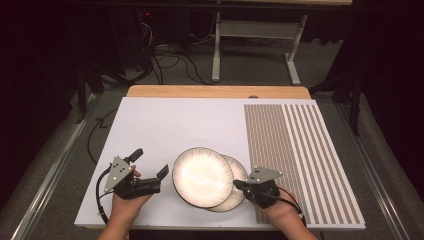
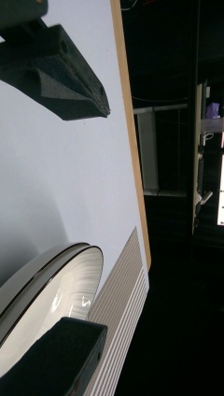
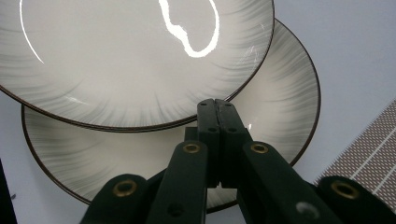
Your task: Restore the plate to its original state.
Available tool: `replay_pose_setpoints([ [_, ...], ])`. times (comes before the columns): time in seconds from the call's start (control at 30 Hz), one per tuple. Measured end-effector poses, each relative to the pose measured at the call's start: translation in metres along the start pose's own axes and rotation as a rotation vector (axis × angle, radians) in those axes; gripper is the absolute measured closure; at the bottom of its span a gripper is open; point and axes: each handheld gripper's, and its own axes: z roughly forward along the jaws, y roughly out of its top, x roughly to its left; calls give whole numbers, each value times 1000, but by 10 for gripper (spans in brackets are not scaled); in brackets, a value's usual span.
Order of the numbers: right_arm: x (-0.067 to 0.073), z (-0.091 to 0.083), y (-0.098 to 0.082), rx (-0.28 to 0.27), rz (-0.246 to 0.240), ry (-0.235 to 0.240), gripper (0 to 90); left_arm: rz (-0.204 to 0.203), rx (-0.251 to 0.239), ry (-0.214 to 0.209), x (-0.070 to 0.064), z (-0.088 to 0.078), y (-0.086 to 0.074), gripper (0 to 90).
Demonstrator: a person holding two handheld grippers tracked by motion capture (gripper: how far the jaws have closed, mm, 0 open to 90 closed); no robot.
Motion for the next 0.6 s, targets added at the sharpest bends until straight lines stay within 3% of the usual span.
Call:
replay_pose_setpoints([
  [0.6, 0, 0, 1, -3, -4, 1, 900, 26, 26, 5, -3, -1, 1, 3],
])
